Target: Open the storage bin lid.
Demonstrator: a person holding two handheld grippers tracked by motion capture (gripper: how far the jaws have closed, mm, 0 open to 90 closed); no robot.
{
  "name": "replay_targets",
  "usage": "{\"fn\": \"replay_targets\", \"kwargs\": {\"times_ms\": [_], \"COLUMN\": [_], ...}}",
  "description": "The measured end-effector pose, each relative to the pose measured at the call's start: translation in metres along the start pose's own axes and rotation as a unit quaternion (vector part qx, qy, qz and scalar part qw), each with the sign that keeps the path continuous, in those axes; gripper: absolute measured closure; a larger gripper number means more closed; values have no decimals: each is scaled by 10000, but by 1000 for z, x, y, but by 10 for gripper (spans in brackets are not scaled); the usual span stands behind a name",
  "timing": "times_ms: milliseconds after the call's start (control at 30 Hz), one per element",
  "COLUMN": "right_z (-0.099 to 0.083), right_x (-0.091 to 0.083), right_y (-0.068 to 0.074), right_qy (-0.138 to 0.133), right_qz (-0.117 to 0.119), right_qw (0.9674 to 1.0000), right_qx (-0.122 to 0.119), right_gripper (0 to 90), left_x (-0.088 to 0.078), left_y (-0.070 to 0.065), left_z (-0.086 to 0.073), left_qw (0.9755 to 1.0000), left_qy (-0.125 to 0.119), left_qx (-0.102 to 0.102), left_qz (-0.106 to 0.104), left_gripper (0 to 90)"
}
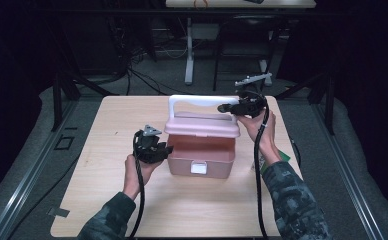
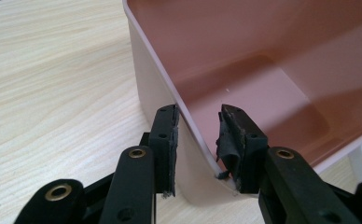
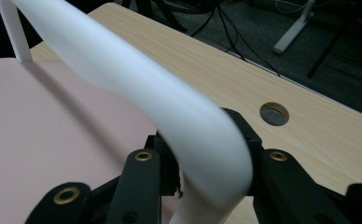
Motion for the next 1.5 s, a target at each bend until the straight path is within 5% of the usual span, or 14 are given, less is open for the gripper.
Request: {"fn": "replay_targets", "kwargs": {"times_ms": [267,600,800,1033,1267,1500], "right_z": [2,3,1,2,6,6], "right_x": [0,2,4,5,6,7], "right_y": [-2,-2,-4,-3,-7,-8], "right_qy": [36,59,151,174,122,177], "right_qz": [76,80,65,91,131,118], "right_qw": [9999,9999,9998,9998,9997,9997], "right_qx": [77,92,90,94,146,152], "right_gripper": [692,698,701,706,705,704], "left_x": [-2,-14,-24,-34,-34,-31], "left_y": [1,-1,-3,-5,-8,-3], "left_z": [0,15,33,56,61,65], "left_qw": [9999,9990,9963,9894,9850,9829], "left_qy": [21,-250,-615,-1119,-1153,-1221], "left_qx": [97,352,542,747,1049,969], "left_qz": [49,146,242,546,738,984], "left_gripper": [529,406,456,551,637,712]}}
Point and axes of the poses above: each handheld gripper's, and its own axes: x roughly forward along the jaws, z roughly out of its top, y roughly to its left, the point moved 10 cm from there along x, roughly forward along the jaws, and after that the axes turned 2 degrees about -z, right-handed, at the moved point
